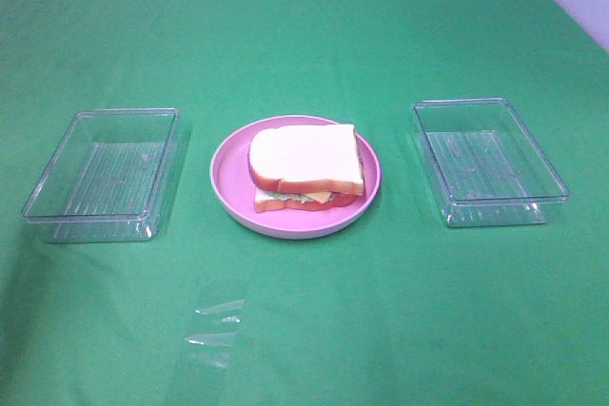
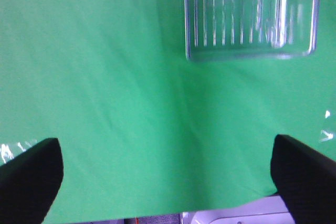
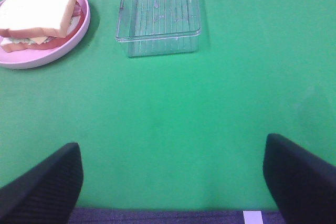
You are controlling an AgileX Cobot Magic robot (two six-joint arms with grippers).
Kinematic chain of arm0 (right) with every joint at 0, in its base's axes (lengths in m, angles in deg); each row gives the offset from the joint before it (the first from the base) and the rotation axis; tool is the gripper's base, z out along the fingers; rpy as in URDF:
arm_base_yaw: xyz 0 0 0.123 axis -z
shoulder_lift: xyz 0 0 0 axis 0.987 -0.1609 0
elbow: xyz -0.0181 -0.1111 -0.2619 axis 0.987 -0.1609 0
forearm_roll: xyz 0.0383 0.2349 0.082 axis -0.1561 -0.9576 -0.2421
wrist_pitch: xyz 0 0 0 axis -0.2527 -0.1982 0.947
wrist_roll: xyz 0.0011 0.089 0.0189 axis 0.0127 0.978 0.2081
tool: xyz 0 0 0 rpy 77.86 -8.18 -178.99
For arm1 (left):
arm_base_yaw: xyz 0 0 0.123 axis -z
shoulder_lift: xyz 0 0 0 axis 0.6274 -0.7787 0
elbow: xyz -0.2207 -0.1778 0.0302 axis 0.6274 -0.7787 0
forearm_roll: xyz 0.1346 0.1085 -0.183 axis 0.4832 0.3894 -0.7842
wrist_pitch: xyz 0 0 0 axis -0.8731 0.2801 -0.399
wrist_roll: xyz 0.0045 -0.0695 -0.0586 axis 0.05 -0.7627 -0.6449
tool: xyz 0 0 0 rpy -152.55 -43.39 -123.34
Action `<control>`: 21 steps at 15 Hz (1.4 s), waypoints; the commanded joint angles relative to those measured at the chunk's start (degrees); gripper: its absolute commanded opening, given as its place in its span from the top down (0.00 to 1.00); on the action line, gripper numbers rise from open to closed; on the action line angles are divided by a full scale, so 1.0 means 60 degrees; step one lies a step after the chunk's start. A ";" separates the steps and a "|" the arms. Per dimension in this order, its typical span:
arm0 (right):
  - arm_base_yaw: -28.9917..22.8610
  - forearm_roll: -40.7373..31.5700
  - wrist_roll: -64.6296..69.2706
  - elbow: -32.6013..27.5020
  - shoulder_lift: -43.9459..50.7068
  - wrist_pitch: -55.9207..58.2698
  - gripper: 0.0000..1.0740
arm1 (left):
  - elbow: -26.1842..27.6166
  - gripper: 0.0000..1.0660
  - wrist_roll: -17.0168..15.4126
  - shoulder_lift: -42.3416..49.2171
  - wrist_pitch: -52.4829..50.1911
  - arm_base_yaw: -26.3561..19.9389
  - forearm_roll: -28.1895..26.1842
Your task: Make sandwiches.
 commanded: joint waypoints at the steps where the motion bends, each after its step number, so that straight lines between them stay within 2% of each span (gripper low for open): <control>1: 0.0067 -0.0019 -0.0067 -0.0019 0.0296 -0.0019 0.17 | -0.1461 0.04 0.0010 0.2349 0.0506 0.0000 -0.0105; 3: 0.0067 -0.0019 -0.0067 -0.0019 0.0296 -0.0019 0.17 | -0.2340 0.04 0.0010 0.4125 0.0516 0.0000 -0.0105; 4: 0.0067 -0.0019 -0.0067 -0.0019 0.0296 -0.0019 0.17 | -0.3228 0.04 0.0010 0.6322 0.0544 0.0000 -0.0095; 6: 0.0067 -0.0019 -0.0067 -0.0019 0.0296 -0.0019 0.17 | -0.3810 0.04 0.0010 0.8633 0.0573 0.0000 -0.0019; 8: 0.0067 -0.0019 -0.0067 -0.0019 0.0296 -0.0019 0.17 | -0.4020 0.04 0.0010 1.0724 0.0621 0.0000 -0.0019; 11: 0.0067 -0.0019 -0.0067 -0.0019 0.0296 -0.0019 0.17 | -0.4020 0.04 0.0000 1.2624 0.0945 0.0000 -0.0029; 12: 0.0067 -0.0019 -0.0067 -0.0019 0.0296 -0.0019 0.17 | -0.4020 0.04 -0.0038 1.3073 0.0945 0.0000 -0.0076; 21: 0.0067 -0.0038 -0.0067 -0.0019 0.0229 -0.0019 0.17 | -0.4020 0.04 -0.0038 1.2997 0.0840 0.0000 -0.0401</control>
